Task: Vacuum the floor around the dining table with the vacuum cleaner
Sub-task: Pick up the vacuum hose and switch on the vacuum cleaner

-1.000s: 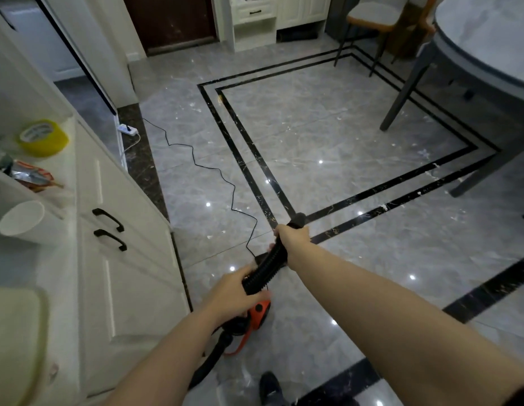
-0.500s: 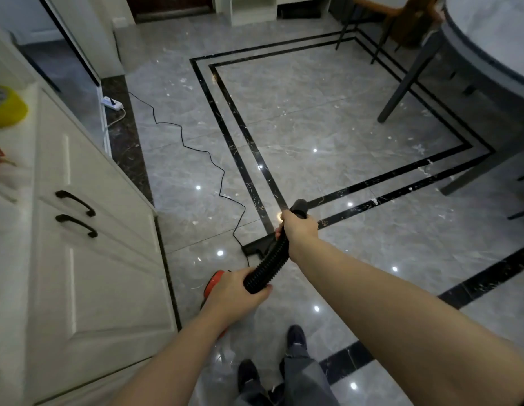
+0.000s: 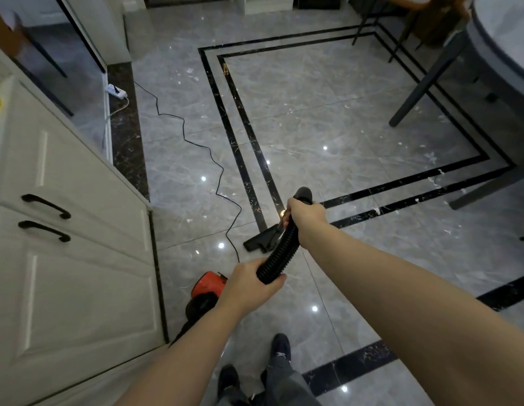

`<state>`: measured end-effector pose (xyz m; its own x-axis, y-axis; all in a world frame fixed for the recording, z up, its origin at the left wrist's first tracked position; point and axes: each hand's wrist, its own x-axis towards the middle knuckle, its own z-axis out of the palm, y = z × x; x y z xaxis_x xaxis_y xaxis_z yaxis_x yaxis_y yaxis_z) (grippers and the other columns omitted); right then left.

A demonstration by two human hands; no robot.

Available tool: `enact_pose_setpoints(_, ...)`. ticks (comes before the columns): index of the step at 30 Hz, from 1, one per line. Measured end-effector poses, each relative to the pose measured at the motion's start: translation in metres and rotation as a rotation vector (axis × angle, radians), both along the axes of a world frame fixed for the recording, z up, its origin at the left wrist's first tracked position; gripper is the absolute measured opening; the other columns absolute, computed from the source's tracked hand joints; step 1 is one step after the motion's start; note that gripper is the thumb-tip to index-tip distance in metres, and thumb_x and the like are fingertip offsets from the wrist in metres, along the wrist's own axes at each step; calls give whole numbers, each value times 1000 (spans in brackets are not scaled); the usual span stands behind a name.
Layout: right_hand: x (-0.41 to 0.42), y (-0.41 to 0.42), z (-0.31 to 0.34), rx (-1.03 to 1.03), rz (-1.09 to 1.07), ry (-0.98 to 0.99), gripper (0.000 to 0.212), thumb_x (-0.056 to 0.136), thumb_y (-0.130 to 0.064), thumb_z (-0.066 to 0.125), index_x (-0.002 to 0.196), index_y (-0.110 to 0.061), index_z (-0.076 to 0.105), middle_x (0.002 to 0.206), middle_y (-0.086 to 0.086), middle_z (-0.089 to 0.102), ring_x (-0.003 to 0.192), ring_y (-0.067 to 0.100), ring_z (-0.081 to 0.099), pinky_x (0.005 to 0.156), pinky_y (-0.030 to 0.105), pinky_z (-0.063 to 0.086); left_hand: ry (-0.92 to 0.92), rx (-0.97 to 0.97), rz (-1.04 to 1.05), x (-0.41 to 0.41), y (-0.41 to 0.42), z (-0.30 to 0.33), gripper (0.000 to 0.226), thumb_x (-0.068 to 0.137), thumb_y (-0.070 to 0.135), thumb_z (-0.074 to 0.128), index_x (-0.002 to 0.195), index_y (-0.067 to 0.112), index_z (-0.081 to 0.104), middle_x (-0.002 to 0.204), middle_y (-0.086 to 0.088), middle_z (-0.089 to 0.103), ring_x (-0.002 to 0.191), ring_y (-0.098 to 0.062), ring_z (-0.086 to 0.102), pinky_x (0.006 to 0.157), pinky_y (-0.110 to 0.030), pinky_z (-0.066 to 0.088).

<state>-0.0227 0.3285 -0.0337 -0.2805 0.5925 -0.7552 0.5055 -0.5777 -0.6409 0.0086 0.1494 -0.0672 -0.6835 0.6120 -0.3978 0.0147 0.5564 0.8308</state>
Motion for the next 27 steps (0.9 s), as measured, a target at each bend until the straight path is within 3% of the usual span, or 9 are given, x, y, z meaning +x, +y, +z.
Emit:
enact_pose_setpoints(7,-4,62,14,-44,121,-30,28,90,-6,62,117,0,60,66,8,57,49,18,53,47,25,49,-11,27,4,4,61,5,20,79,39,74,78,22,65,59,11,51,49,-2,47,51,-24,43)
enact_pose_setpoints(12,-11,70,14,-59,138,-22,16,90,-5,63,105,-2,57,66,10,58,49,18,54,47,28,49,-5,-21,9,-4,66,7,17,74,47,72,84,35,65,69,6,63,59,-15,64,54,-34,58)
enact_pose_setpoints(15,-21,54,12,-77,123,7,13,92,-8,65,96,-5,53,67,10,58,51,19,55,52,30,51,64,-53,29,-15,51,8,17,74,44,73,76,47,57,64,10,60,56,-10,61,52,-27,52)
enact_pose_setpoints(17,-30,36,9,-85,116,21,16,92,-9,65,103,-5,53,67,11,59,51,19,57,53,31,51,172,-84,18,-24,34,9,21,73,43,70,75,48,49,62,14,54,54,-4,54,52,-21,42)
enact_pose_setpoints(19,-38,17,7,-92,111,32,25,93,-11,66,114,-4,54,72,12,61,49,19,59,51,29,53,243,-115,6,-32,17,11,22,73,39,68,79,44,48,62,13,52,56,-4,52,51,-23,38)
enact_pose_setpoints(21,-45,-3,5,-105,109,50,26,95,-16,67,113,-4,54,78,13,62,49,19,60,50,28,56,287,-156,19,-39,-2,13,26,74,35,67,94,39,51,68,11,56,61,-10,56,51,-27,42)
enact_pose_setpoints(25,-58,-43,3,-194,101,106,22,99,-22,64,98,-5,50,67,13,59,55,23,61,73,39,61,345,-242,56,-50,-26,17,47,77,32,65,120,35,45,76,10,60,64,-15,61,55,-32,52)
enact_pose_setpoints(27,-59,-66,1,-253,129,110,29,98,-27,64,111,-4,53,73,14,64,65,26,66,83,44,62,325,-208,81,-57,-34,20,53,81,36,66,127,36,40,85,10,64,70,-15,64,61,-38,57)
